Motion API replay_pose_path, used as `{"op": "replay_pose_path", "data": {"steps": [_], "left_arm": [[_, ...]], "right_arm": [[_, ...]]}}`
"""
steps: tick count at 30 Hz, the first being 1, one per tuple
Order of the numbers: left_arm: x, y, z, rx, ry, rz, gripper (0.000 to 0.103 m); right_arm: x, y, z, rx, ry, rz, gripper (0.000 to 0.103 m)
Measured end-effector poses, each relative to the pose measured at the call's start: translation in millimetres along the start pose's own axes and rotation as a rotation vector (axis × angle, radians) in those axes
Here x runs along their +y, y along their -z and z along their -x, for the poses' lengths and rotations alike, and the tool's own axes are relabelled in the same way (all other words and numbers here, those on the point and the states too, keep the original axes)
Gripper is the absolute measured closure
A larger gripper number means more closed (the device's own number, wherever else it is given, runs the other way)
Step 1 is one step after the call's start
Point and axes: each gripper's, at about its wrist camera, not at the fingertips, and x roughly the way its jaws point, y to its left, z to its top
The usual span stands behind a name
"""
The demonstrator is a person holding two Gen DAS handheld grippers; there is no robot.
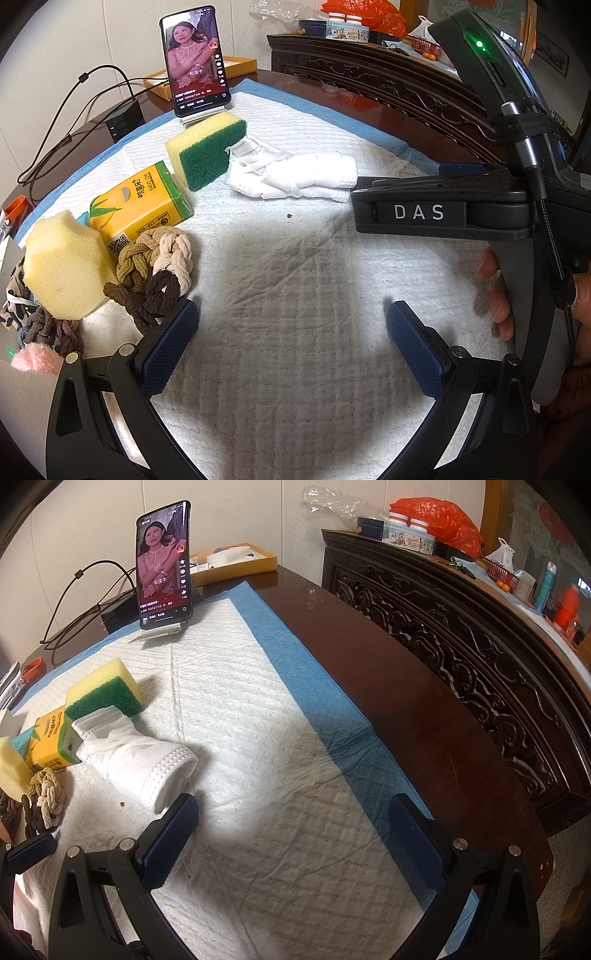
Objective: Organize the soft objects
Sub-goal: 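Close the left gripper on the red apple plush and lift it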
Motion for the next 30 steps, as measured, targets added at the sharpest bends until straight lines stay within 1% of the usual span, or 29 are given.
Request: {"op": "replay_pose_path", "data": {"steps": [2, 3, 4, 7, 9, 10, 11, 12, 13, 15, 16, 17, 18, 19, 20, 22, 25, 30], "left_arm": [[-0.6, 2.3, 2.0, 0.0, 0.013, -0.008, 0.0], [-1.6, 4.1, 5.9, -0.004, 0.036, -0.012, 0.0], [-4.4, 8.9, 17.6, -0.024, 0.063, -0.013, 0.0], [-3.7, 14.8, 54.1, -0.115, 0.097, -0.017, 0.0], [7.3, 21.0, 88.7, -0.196, 0.108, 0.011, 0.0], [20.0, 27.2, 112.2, -0.251, 0.106, 0.043, 0.0], [29.0, 30.8, 126.0, -0.283, 0.09, 0.068, 0.0], [41.3, 36.3, 140.9, -0.319, 0.057, 0.1, 0.0], [57.2, 45.3, 157.3, -0.356, 0.0, 0.138, 0.0], [89.3, 63.5, 175.5, -0.38, -0.136, 0.206, 0.0], [106.1, 71.2, 179.0, -0.364, -0.194, 0.23, 0.0], [114.3, 76.0, 180.5, -0.347, -0.226, 0.242, 0.0], [125.7, 83.9, 180.1, -0.314, -0.274, 0.253, 0.0], [133.7, 90.9, 178.7, -0.283, -0.306, 0.249, 0.0], [138.2, 97.7, 175.9, -0.25, -0.317, 0.231, 0.0], [141.1, 106.2, 166.7, -0.182, -0.31, 0.187, 0.0], [134.6, 106.1, 151.3, -0.13, -0.292, 0.154, 0.0], [128.8, 96.3, 132.3, -0.094, -0.268, 0.134, 0.001]], "right_arm": [[0.0, 0.0, 0.0, 0.0, 0.0, 0.0, 0.0], [-0.1, 0.0, 0.0, 0.0, 0.0, 0.0, 0.0], [-0.1, 0.0, 0.0, 0.0, 0.0, 0.0, 0.0], [-0.1, 0.0, 0.0, 0.0, 0.0, 0.0, 0.0], [-0.1, 0.0, 0.0, 0.0, 0.0, 0.0, 0.0], [-0.1, 0.0, 0.0, 0.0, 0.0, 0.0, 0.0], [-0.1, 0.0, 0.0, 0.0, 0.0, 0.0, 0.0], [-0.1, 0.0, 0.0, 0.0, 0.0, 0.0, 0.0], [-0.1, 0.0, 0.0, 0.0, 0.0, 0.0, 0.0], [-0.1, 0.0, 0.1, 0.0, 0.0, 0.0, 0.0], [-0.1, 0.0, 0.0, 0.0, 0.0, 0.0, 0.0], [-0.1, 0.0, 0.0, 0.0, 0.0, 0.0, 0.0], [-0.1, 0.0, 0.1, 0.0, 0.0, 0.0, 0.0], [-0.1, 0.0, 0.0, 0.0, 0.0, 0.0, 0.0], [-0.1, 0.0, 0.0, 0.0, 0.0, 0.0, 0.0], [-0.1, 0.0, 0.0, 0.0, 0.0, 0.0, 0.0], [-0.1, 0.0, 0.0, 0.0, 0.0, 0.0, 0.0], [0.0, 0.0, 0.0, 0.0, 0.0, 0.0, 0.0]]}}
